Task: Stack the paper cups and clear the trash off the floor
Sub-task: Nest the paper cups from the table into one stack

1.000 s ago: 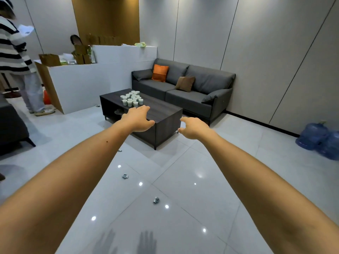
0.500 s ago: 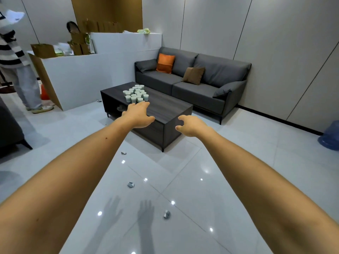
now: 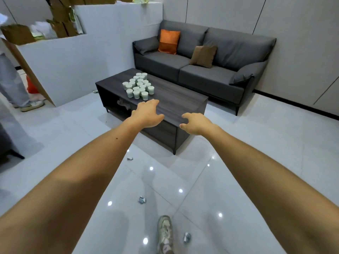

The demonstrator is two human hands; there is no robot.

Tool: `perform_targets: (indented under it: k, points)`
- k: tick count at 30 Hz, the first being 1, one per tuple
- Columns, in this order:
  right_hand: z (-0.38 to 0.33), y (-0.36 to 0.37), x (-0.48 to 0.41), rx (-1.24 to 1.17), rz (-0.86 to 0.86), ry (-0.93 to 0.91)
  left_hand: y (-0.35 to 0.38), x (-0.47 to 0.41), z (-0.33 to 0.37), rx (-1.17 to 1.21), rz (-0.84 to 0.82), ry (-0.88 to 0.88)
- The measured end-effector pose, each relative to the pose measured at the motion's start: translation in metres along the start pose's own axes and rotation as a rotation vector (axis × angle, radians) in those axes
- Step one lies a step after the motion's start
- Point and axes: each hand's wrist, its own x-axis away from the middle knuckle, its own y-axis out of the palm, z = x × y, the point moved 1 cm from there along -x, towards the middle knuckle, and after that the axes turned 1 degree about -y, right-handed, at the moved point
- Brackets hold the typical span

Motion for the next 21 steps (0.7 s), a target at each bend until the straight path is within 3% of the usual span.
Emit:
perform_targets:
  k: [10,21]
  points:
    - [-0.026,-0.034,-0.272,-0.003,-0.101,-0.029,-0.019,-0.253,-0.077,-0.029,-0.039,-0.091]
    - [-0.071,-0.043,-0.508,0.033,-0.177,-0.063,-0.025,-0.472,-0.162,-0.059,-0.126,-0.149]
